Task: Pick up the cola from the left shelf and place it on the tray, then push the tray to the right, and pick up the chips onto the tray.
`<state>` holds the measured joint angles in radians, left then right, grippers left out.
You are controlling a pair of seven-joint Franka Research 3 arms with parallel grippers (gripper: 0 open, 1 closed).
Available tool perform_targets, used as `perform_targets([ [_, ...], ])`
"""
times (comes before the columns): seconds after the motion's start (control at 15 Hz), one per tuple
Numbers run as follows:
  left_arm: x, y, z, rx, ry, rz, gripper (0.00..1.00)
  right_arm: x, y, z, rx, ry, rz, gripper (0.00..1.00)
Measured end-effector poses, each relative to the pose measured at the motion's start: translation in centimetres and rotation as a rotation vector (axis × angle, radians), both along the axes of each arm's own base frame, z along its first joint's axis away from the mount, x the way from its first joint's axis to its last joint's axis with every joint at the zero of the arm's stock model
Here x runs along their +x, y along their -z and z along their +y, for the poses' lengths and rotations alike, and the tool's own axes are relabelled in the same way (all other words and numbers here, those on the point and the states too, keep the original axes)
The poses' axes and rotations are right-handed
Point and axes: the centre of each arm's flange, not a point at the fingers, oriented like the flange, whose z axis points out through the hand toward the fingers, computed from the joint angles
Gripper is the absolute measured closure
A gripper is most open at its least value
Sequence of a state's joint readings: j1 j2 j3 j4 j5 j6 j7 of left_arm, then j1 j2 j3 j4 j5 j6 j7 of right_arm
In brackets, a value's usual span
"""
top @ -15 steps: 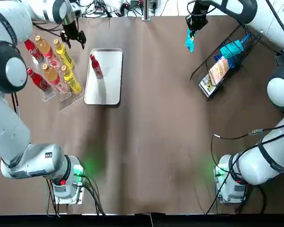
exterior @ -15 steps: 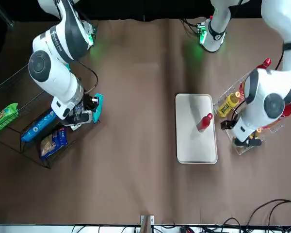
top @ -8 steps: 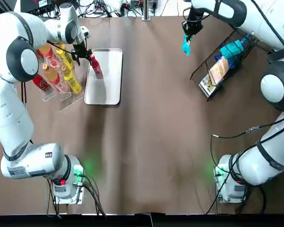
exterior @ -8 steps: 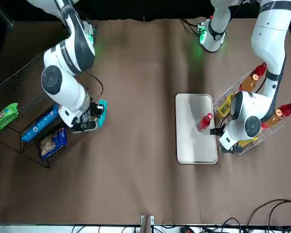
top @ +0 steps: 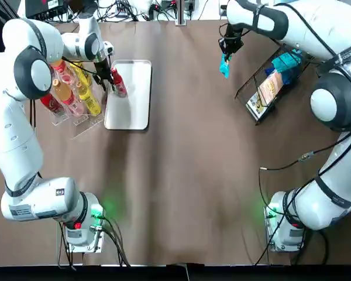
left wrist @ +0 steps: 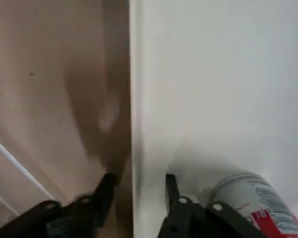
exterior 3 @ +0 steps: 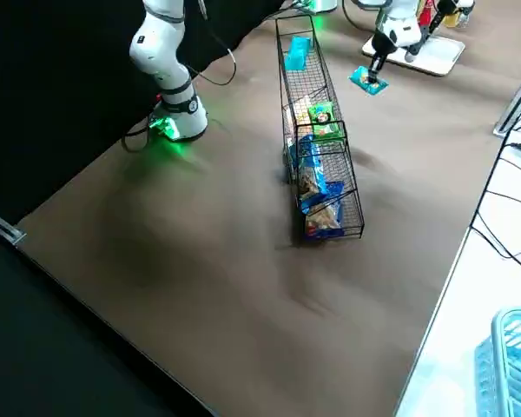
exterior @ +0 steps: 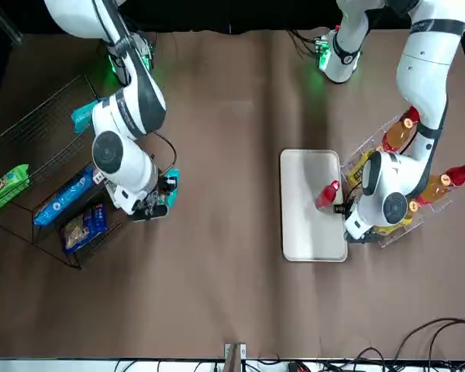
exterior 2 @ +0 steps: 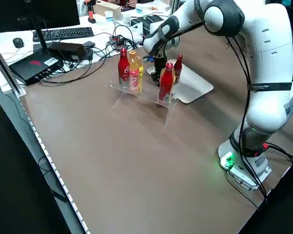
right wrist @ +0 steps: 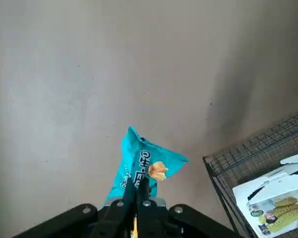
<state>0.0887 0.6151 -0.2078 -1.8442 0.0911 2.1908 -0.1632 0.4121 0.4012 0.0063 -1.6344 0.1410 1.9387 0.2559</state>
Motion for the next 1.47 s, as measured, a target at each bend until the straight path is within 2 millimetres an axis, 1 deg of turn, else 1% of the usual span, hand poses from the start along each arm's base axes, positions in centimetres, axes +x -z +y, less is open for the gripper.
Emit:
perform_targets([
  [0.07,0.0,0.2,-0.2,-0.007,-0.004,0.004,0.57,0.1,1.4,0.0,-0.008,0.0,0.017,0.97],
  [0.2,0.1,0.0,-0.4,-0.009,-0.008,0.001,0.77,0.2,2.5,0.1,-0.012,0.001,0.027,0.97],
  [0.27,0.2,0.0,-0.2,-0.007,-0.012,0.0,0.85,0.3,2.8,0.2,-0.01,0.002,0.024,0.97],
  [0.33,0.2,0.0,0.0,-0.006,-0.016,0.0,0.89,0.4,2.9,0.3,-0.008,0.002,0.019,0.97],
  [0.47,0.2,-0.2,-0.4,-0.008,-0.011,-0.001,0.93,0.1,3.2,1.0,-0.006,-0.009,0.018,0.97],
  [0.53,0.2,-0.2,-1.0,-0.01,-0.002,-0.002,0.93,0.0,3.3,1.4,-0.006,-0.015,0.018,0.97],
  [0.67,-0.1,-0.2,-3.3,-0.018,-0.004,0.0,0.93,-0.1,3.8,1.9,-0.005,-0.021,0.016,0.97],
  [0.87,-1.2,-0.1,-9.1,-0.053,-0.025,0.015,0.93,-0.1,4.2,2.1,-0.005,-0.022,0.014,0.97],
  [1.0,-2.1,0.0,-13.6,-0.064,-0.01,0.022,0.93,0.0,4.1,2.0,-0.004,-0.021,0.01,0.97],
  [1.13,-3.3,0.0,-19.0,-0.077,0.019,0.018,0.93,0.2,4.1,2.3,0.004,-0.023,-0.01,0.97],
  [1.2,-3.9,0.1,-21.8,-0.089,0.011,0.019,0.93,0.1,4.4,2.9,0.008,-0.031,-0.018,0.97],
  [1.33,-5.3,0.2,-27.3,-0.106,0.0,0.02,0.94,-0.4,5.9,5.0,0.017,-0.057,-0.041,0.97],
  [1.4,-6.0,0.2,-29.6,-0.108,-0.002,0.017,0.94,-0.8,6.8,6.3,0.021,-0.072,-0.052,0.97],
  [1.47,-6.5,0.1,-31.5,-0.113,-0.006,0.014,0.94,-1.2,7.7,7.4,0.023,-0.087,-0.059,0.97],
])
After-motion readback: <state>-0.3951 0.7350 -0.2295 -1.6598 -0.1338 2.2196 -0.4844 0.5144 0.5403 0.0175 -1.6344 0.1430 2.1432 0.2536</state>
